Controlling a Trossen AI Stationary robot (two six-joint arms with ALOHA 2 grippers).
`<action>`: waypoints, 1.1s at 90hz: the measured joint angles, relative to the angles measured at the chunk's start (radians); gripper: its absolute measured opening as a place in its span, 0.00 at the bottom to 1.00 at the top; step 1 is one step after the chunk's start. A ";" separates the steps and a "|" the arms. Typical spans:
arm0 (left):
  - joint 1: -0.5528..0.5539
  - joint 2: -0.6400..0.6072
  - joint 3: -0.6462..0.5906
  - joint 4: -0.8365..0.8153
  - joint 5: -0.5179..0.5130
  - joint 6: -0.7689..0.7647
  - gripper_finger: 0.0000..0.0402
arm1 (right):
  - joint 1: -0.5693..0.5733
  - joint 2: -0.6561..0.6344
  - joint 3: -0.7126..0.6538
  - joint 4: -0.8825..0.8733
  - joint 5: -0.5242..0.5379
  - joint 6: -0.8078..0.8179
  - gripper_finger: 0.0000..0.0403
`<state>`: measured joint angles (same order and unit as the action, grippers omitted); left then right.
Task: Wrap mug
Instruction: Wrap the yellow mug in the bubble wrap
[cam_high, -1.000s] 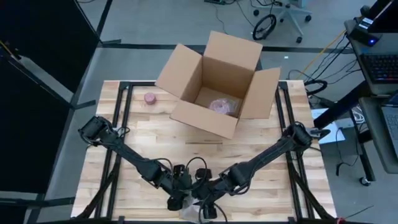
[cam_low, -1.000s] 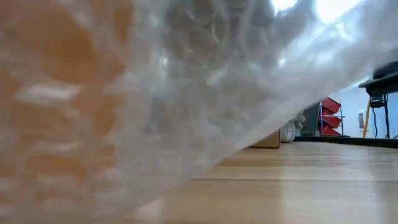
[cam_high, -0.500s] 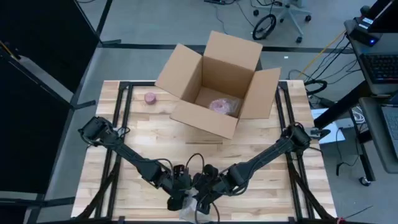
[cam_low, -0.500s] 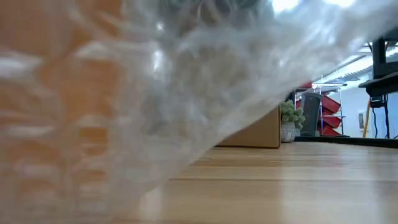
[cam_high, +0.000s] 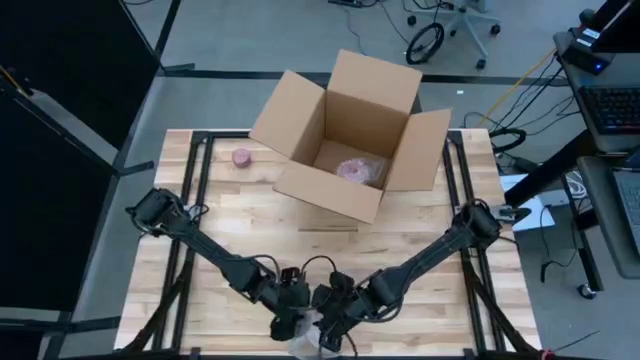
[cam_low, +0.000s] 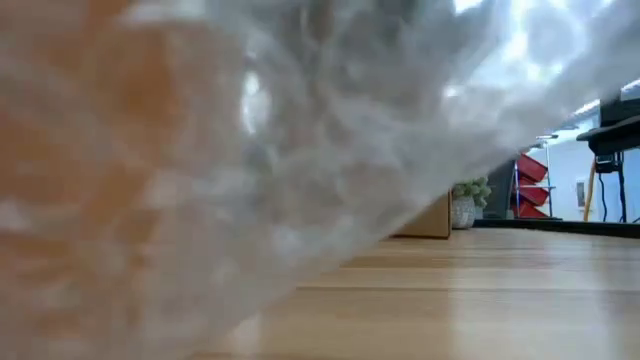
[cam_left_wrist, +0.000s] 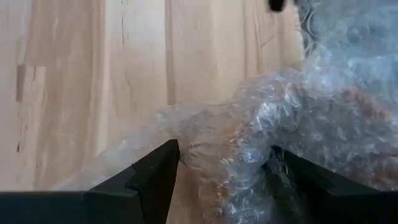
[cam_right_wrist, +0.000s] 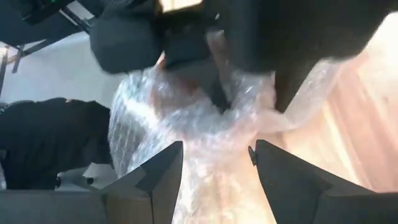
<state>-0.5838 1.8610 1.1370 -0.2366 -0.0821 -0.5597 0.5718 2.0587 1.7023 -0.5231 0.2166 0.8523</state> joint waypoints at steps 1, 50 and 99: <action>0.000 0.000 0.000 0.000 0.000 -0.003 0.52 | 0.003 0.000 0.000 -0.005 0.005 0.006 0.46; 0.012 0.111 0.011 -0.001 -0.036 -0.079 0.52 | 0.105 0.089 -0.002 -0.161 0.384 0.275 0.46; 0.016 0.121 0.014 0.027 -0.045 -0.077 0.31 | 0.098 0.174 -0.001 -0.161 0.392 0.291 0.46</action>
<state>-0.5678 1.9816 1.1511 -0.2098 -0.1275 -0.6369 0.6702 2.2329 1.7016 -0.6844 0.6090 1.1431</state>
